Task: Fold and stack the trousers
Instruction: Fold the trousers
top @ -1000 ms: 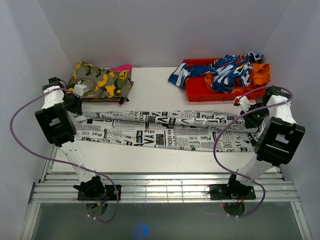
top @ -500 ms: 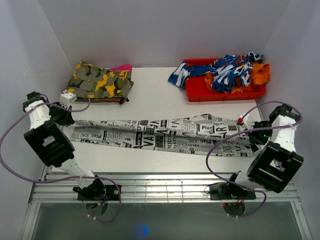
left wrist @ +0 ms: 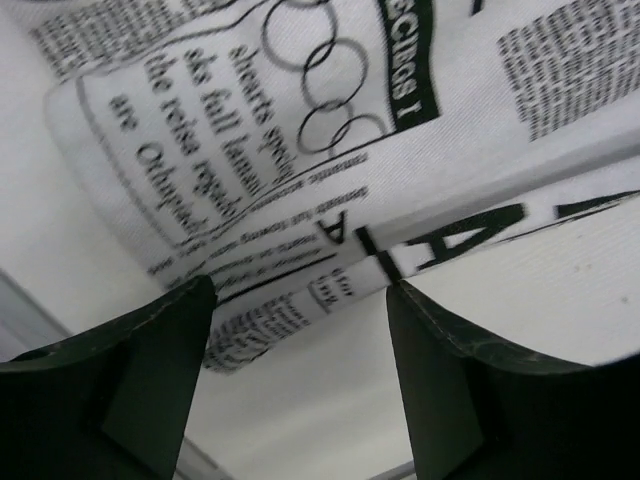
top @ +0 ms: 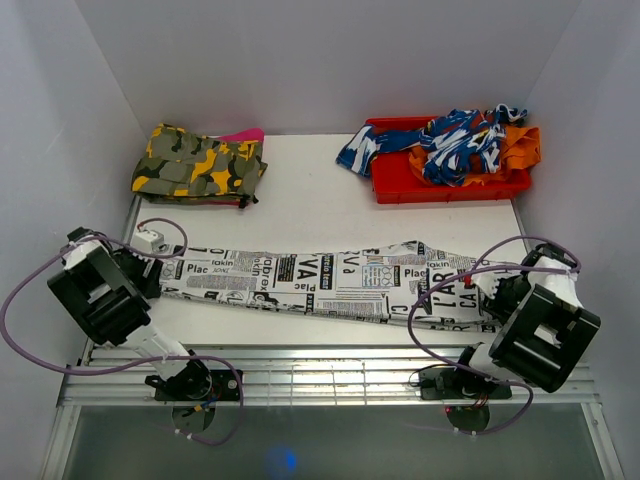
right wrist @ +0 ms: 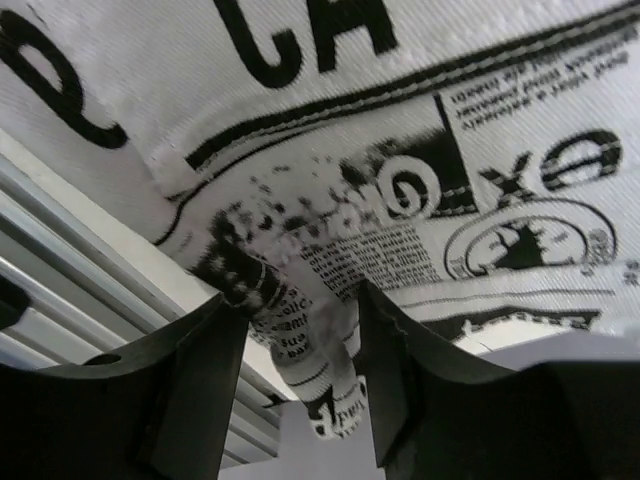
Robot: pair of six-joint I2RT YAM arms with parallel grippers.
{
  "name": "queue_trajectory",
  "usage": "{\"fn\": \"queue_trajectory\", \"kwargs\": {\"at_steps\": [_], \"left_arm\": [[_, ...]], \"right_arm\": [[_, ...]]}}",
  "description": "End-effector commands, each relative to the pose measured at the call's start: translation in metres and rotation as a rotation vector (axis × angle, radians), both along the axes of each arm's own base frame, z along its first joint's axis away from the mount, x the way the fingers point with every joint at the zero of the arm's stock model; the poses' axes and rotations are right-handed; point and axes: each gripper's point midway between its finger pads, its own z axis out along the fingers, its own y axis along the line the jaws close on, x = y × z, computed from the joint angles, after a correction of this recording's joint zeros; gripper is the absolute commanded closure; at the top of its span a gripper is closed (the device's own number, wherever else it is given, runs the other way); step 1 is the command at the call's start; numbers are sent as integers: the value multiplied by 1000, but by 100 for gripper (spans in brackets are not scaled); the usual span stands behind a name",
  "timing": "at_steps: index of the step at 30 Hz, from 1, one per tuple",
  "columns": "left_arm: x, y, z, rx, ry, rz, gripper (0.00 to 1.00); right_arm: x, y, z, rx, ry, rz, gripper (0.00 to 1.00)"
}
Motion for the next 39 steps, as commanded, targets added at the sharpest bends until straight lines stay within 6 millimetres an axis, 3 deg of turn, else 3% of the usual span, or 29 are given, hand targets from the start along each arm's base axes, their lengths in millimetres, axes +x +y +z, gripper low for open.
{"fn": "queue_trajectory", "kwargs": {"at_steps": [1,2,4,5,6,9,11,12,18,21,22,25,30,35,39], "left_arm": [[17,30,43,84,-128,-14,18],[27,32,62,83,-176,-34,18],[21,22,94,17,-190,-28,17],[22,20,95,9,-199,-29,17],[21,20,113,-7,-198,-11,17],[28,25,133,-49,-200,81,16],[33,30,129,-78,-172,141,17],[35,36,125,-75,-150,180,17],[31,38,79,-188,18,432,31],[22,36,62,-181,57,519,34],[19,35,59,-180,67,536,34],[8,27,42,-187,113,589,36],[-20,15,7,-165,217,648,41],[-24,18,-1,-130,209,694,41],[-5,15,24,-194,123,675,36]], "right_arm": [[29,-29,23,-102,-89,-16,46],[33,-31,28,-105,-102,-11,34],[35,-32,38,-109,-109,7,15],[35,-31,42,-105,-113,12,7],[32,-27,45,-87,-101,18,5],[43,-23,70,-60,-157,33,5],[42,-14,82,-8,-154,25,6],[51,-12,96,12,-191,3,7],[62,10,104,152,-103,-192,19],[84,28,115,188,-112,-218,20],[89,43,114,194,-93,-233,20],[102,55,108,164,-75,-275,24],[104,55,94,143,-2,-340,26],[104,56,96,149,-1,-352,26],[99,55,94,132,3,-340,26]]}}
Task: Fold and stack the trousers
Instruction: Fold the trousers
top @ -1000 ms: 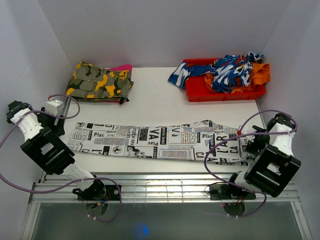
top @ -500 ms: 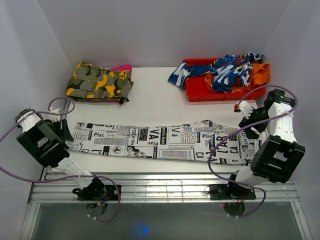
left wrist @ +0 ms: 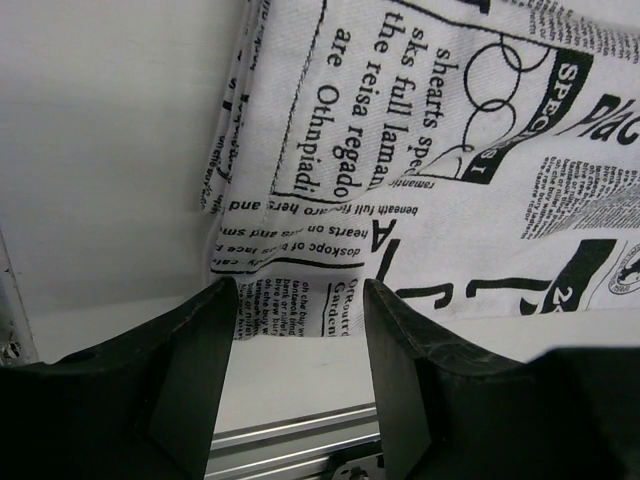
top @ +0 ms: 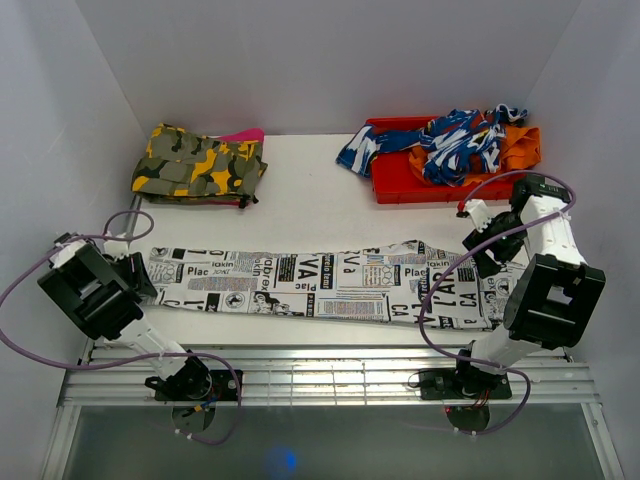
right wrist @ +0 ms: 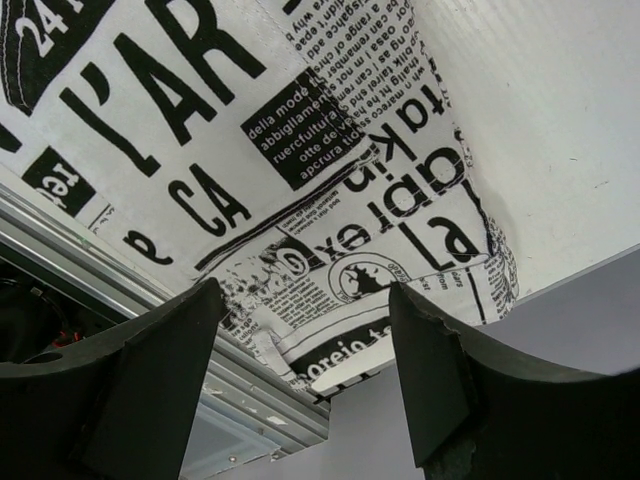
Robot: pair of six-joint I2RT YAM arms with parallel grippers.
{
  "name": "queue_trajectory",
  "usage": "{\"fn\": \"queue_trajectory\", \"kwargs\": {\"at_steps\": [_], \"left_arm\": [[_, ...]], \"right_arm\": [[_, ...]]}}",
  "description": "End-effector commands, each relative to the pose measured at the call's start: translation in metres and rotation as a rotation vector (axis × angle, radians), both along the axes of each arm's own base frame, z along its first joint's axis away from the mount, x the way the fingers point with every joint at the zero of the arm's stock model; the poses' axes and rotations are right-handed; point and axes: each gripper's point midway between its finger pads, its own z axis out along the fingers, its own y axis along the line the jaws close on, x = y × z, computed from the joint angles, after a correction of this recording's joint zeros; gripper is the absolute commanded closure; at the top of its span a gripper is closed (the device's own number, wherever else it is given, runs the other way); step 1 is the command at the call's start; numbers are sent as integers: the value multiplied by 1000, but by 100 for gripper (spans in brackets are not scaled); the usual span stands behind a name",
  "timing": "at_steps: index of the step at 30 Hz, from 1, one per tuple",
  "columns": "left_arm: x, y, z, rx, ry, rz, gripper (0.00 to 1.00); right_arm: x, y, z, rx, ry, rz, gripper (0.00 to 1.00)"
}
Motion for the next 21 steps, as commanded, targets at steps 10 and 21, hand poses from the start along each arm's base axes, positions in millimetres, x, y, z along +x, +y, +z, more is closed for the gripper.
{"fn": "queue_trajectory", "kwargs": {"at_steps": [10,21], "left_arm": [[63,1,82,-6,-341,-199,46],[102,-28,70,-14,-363,-588,48]], "right_arm": [[-15,2,1,-13,-3,-4,30],[-5,-3,4,-41,-29,6,37]]}}
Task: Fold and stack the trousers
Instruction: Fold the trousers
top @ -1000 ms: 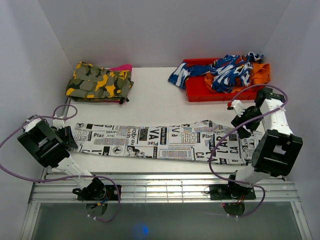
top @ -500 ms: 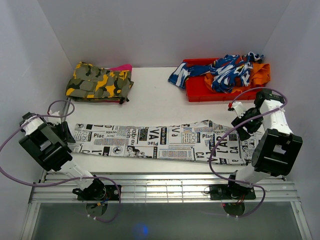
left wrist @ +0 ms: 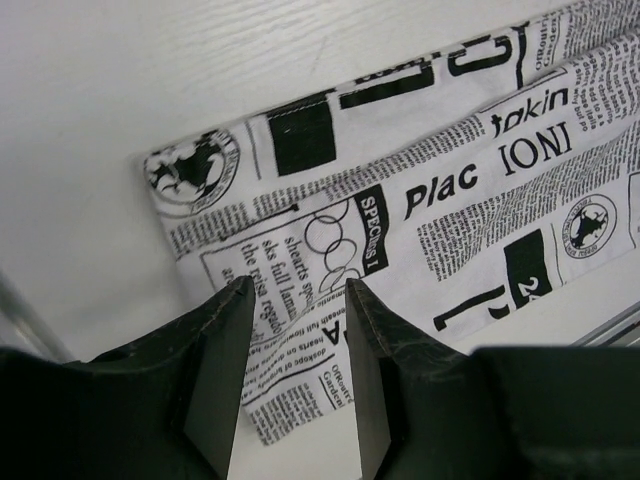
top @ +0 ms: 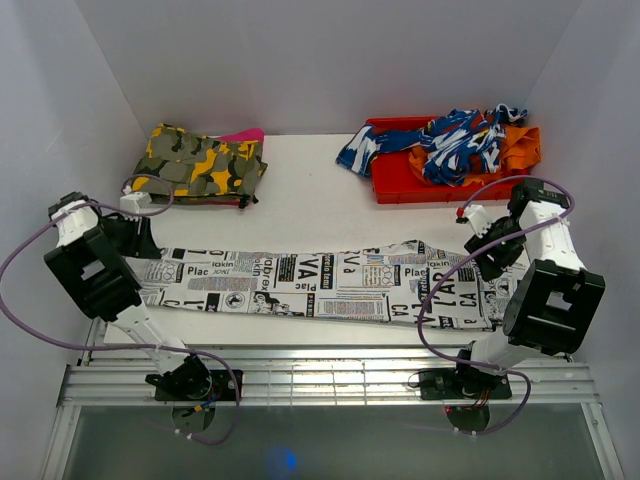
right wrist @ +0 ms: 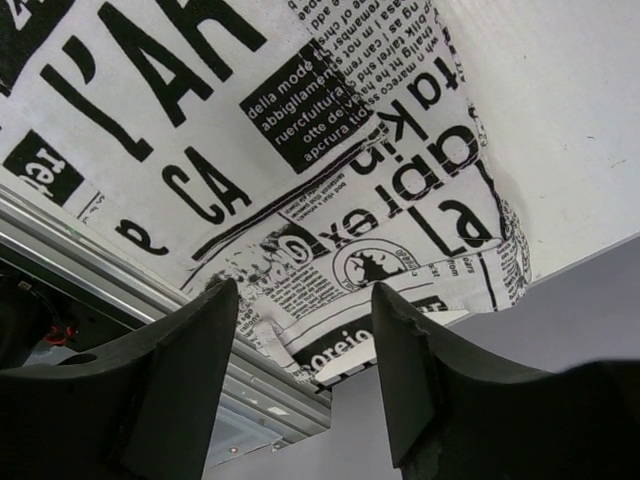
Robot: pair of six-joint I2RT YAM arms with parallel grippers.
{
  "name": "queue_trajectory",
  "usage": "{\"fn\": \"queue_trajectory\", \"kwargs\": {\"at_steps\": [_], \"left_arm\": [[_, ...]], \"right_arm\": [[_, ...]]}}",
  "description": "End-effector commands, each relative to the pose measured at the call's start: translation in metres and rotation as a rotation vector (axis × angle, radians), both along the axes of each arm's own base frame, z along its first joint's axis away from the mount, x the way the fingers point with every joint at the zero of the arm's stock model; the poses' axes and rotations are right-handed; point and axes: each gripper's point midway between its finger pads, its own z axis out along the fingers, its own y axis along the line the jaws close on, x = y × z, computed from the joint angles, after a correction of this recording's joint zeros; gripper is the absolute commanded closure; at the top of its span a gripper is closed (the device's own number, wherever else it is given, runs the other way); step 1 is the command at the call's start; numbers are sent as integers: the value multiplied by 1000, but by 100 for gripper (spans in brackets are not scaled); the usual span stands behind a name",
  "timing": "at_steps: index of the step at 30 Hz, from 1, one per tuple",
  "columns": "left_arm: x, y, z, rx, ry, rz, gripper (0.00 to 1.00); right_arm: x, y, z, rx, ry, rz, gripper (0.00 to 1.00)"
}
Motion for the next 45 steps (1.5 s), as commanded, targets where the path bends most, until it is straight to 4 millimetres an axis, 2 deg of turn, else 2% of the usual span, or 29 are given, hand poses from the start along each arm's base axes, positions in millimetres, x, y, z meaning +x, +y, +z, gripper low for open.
{"fn": "queue_trajectory", "kwargs": {"at_steps": [1,2,4,5,8,9,11,12,14,15,16,17,19,20,22,23,24,28,32,39,45], "left_arm": [[13,-14,9,55,-59,-193,49],[17,-16,4,66,-49,-220,49],[26,-8,6,103,-50,-236,51],[27,-7,1,90,-31,-238,51],[29,-3,3,90,-3,-249,51],[29,-2,2,90,4,-251,51],[29,0,3,104,5,-253,50],[29,1,3,104,7,-249,48],[28,-1,5,96,12,-233,46],[28,-2,5,96,14,-227,43],[27,-2,4,94,21,-218,42],[23,-3,1,89,35,-210,41],[20,-5,3,94,31,-198,41],[17,-8,-1,84,36,-188,41],[18,-10,6,87,4,-169,41],[18,-13,6,76,-2,-166,41],[19,-17,8,54,-11,-162,41],[23,-22,10,6,-7,-136,41],[28,-22,7,-28,2,-117,42],[29,-21,6,-28,5,-110,41],[25,-20,6,-23,4,-108,41]], "right_arm": [[5,7,12,23,-33,10,40],[8,17,16,72,-45,16,41],[22,38,30,119,-81,53,43],[28,56,37,178,-101,73,43],[49,113,61,286,-161,144,44],[56,146,63,312,-171,224,44],[66,184,75,367,-196,264,44],[71,215,71,386,-201,336,44],[79,247,73,395,-215,399,44],[78,274,59,395,-177,457,44],[79,287,56,397,-164,482,44],[89,304,52,407,-154,501,44],[87,339,50,421,-142,560,45],[94,353,47,429,-141,568,45],[89,382,44,446,-146,621,45],[87,393,35,449,-127,632,45],[81,409,39,463,-133,666,45],[58,449,25,489,-110,736,51],[48,476,-4,481,-95,769,54],[48,501,-25,475,-92,789,54],[58,512,-38,449,-124,785,54]]}}
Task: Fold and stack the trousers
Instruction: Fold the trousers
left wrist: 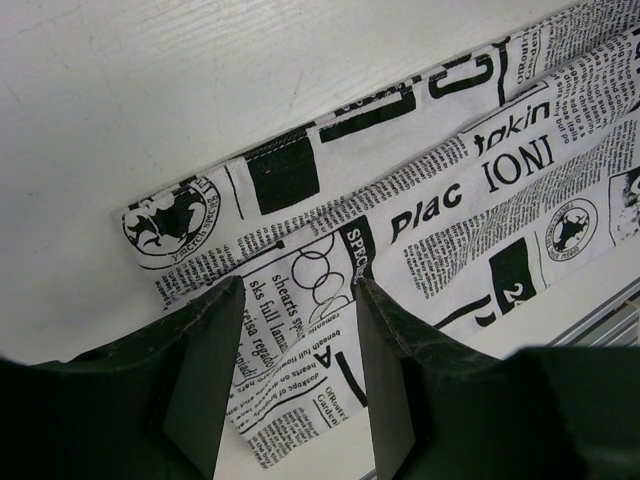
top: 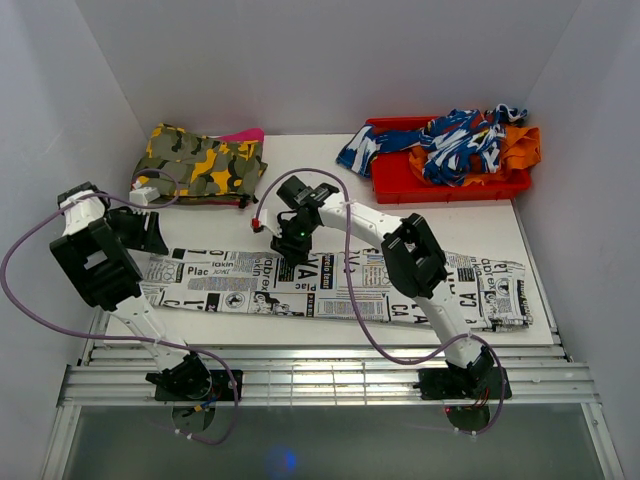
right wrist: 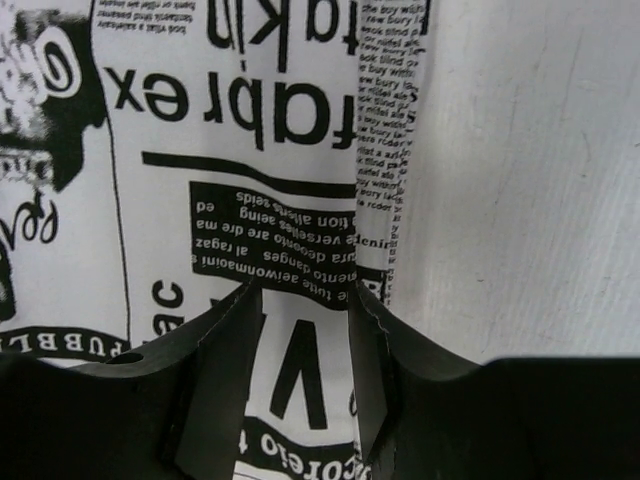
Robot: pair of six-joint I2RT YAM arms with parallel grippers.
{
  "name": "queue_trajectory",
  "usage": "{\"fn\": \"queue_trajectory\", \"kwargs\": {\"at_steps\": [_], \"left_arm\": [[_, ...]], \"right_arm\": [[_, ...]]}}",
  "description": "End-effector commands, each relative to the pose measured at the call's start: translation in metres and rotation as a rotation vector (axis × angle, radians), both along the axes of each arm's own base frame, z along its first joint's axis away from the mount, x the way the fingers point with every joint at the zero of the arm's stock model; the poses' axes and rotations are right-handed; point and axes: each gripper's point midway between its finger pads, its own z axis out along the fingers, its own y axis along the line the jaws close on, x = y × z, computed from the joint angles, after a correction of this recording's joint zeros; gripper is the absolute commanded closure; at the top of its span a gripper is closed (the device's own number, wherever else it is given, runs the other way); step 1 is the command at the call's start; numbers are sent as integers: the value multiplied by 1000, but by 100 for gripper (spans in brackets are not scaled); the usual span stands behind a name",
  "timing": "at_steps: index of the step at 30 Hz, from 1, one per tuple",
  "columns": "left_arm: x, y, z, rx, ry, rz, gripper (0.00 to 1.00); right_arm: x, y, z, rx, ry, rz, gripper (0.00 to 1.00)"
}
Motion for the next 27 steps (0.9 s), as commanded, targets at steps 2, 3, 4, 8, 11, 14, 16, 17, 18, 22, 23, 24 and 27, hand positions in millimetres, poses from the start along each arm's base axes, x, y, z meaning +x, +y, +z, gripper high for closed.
{"fn": "queue_trajectory", "kwargs": {"at_steps": [2,3,4,8,11,14,16,17,18,22,23,24,27], "left_arm": [[6,3,16,6,-68,7,40],[6,5,15,9,-66,11,40],[7,6,15,12,-70,13,40],[6,10,10,28,-57,16,39],[9,18,5,66,-52,31,38],[11,27,0,102,-49,46,38],[9,31,-9,120,-16,49,39],[6,33,-13,129,3,52,41],[3,36,-16,141,18,56,41],[-10,50,-24,195,44,76,41],[-16,53,-28,212,64,81,42],[-18,54,-29,217,67,90,42],[-25,58,-31,206,78,125,42]], "right_arm": [[14,21,9,46,-66,-10,55],[15,22,7,43,-69,-10,55],[16,23,6,42,-74,-11,55],[13,23,-1,31,-64,-1,64],[9,23,2,48,-66,10,79],[3,21,2,50,-62,21,89],[1,20,3,48,-58,22,92],[0,20,3,49,-59,24,92],[-1,19,4,48,-58,23,92],[-2,19,9,54,-65,20,92],[-2,19,10,54,-66,19,92],[-2,19,10,54,-67,18,92],[-3,18,12,58,-67,16,92]]}}
